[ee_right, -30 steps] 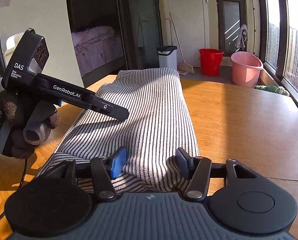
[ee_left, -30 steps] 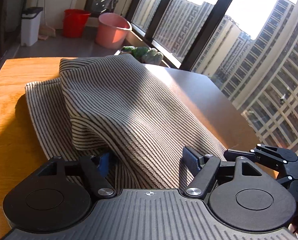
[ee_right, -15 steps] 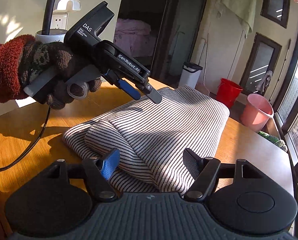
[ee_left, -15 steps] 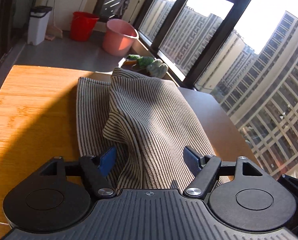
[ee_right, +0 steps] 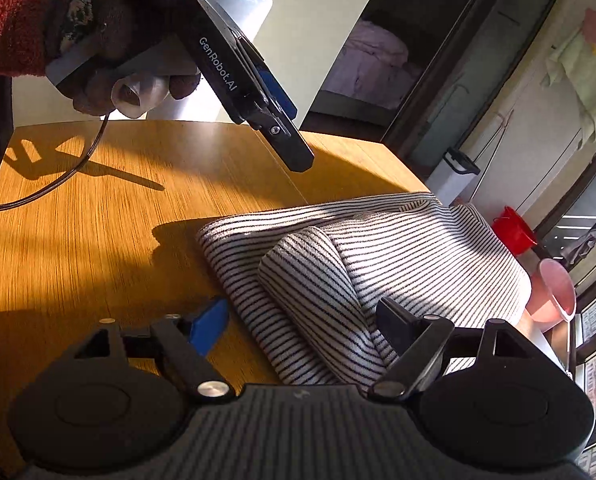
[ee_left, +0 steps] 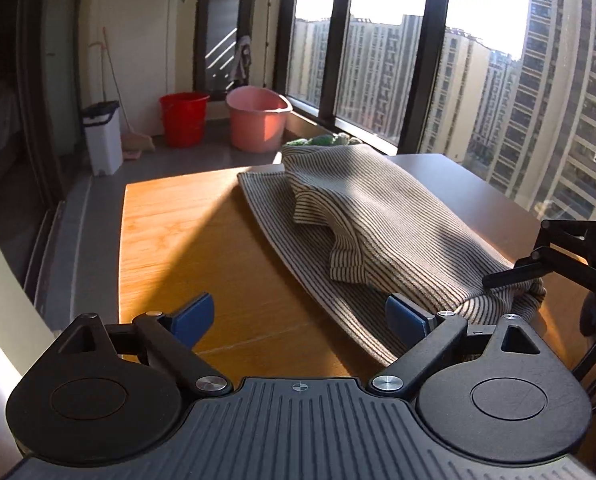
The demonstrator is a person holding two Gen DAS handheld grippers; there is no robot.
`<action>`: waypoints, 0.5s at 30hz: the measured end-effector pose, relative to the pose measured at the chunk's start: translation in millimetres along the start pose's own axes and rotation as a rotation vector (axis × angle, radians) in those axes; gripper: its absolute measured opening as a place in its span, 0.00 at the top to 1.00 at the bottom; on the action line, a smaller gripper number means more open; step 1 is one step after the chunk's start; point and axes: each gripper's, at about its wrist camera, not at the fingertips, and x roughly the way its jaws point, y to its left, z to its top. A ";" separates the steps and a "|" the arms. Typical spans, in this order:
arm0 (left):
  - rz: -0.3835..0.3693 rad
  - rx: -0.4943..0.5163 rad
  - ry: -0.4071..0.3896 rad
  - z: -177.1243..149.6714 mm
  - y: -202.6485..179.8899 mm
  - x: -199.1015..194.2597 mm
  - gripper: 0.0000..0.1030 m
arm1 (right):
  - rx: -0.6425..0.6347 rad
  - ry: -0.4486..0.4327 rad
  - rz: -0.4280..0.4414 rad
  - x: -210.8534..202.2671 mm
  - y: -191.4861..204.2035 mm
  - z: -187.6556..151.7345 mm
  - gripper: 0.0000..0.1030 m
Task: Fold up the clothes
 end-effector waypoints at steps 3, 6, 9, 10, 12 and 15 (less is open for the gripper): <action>-0.024 0.068 -0.010 -0.4 -13.6 -2.0 0.05 | 0.146 0.023 0.034 10.7 -16.0 3.1 0.32; -0.055 0.150 -0.025 -0.3 -26.3 -6.8 0.04 | 0.494 0.030 0.164 15.7 -65.6 -4.2 0.37; -0.096 0.280 -0.044 -9.2 -41.0 -15.0 0.02 | 0.830 0.027 0.312 19.5 -107.4 -24.0 0.44; -0.108 0.322 -0.046 -13.7 -44.8 -15.4 0.00 | 0.897 0.024 0.348 21.0 -115.3 -31.7 0.46; -0.101 0.427 -0.040 -21.8 -56.6 -10.7 0.00 | 0.953 0.013 0.386 24.2 -122.5 -39.3 0.46; -0.019 0.591 -0.038 -31.6 -78.9 8.8 0.00 | 0.966 0.005 0.398 23.8 -122.4 -41.6 0.46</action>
